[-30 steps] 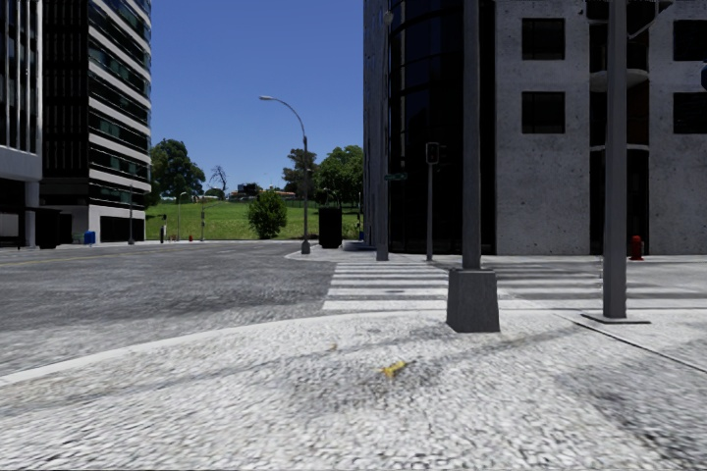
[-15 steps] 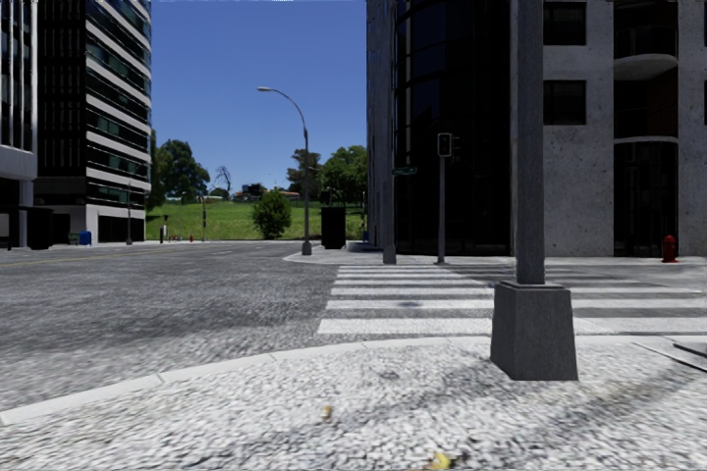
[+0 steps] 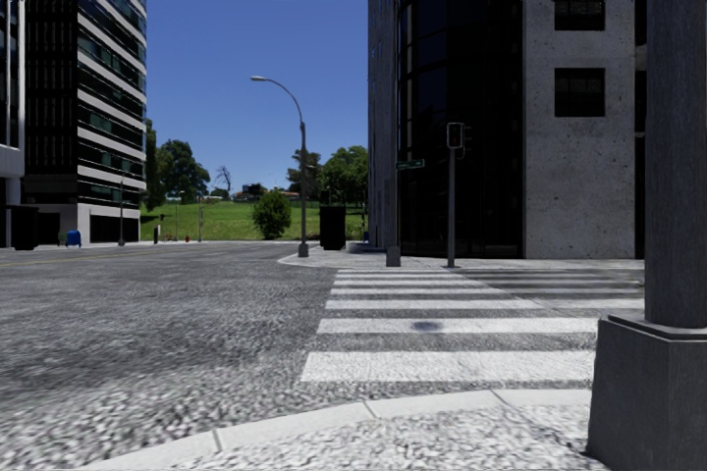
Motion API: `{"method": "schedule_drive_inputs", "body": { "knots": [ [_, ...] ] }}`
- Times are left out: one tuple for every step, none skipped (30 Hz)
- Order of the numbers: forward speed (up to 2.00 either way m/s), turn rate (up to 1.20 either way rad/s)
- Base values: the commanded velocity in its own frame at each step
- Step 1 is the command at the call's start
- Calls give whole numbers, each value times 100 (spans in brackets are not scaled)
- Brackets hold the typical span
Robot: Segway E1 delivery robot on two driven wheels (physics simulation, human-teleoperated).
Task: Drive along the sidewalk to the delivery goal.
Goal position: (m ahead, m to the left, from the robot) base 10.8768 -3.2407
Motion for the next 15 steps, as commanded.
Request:
{"method": "schedule_drive_inputs", "body": {
  "knots": [
    [200,-21],
    [200,-23],
    [200,-26],
    [200,-28],
    [200,-29],
    [200,-29],
    [200,-30],
    [192,-31],
    [181,-34],
    [172,-35],
    [167,-37],
    [167,-37],
    [165,-38],
    [164,-41],
    [164,-43]
  ]
}}
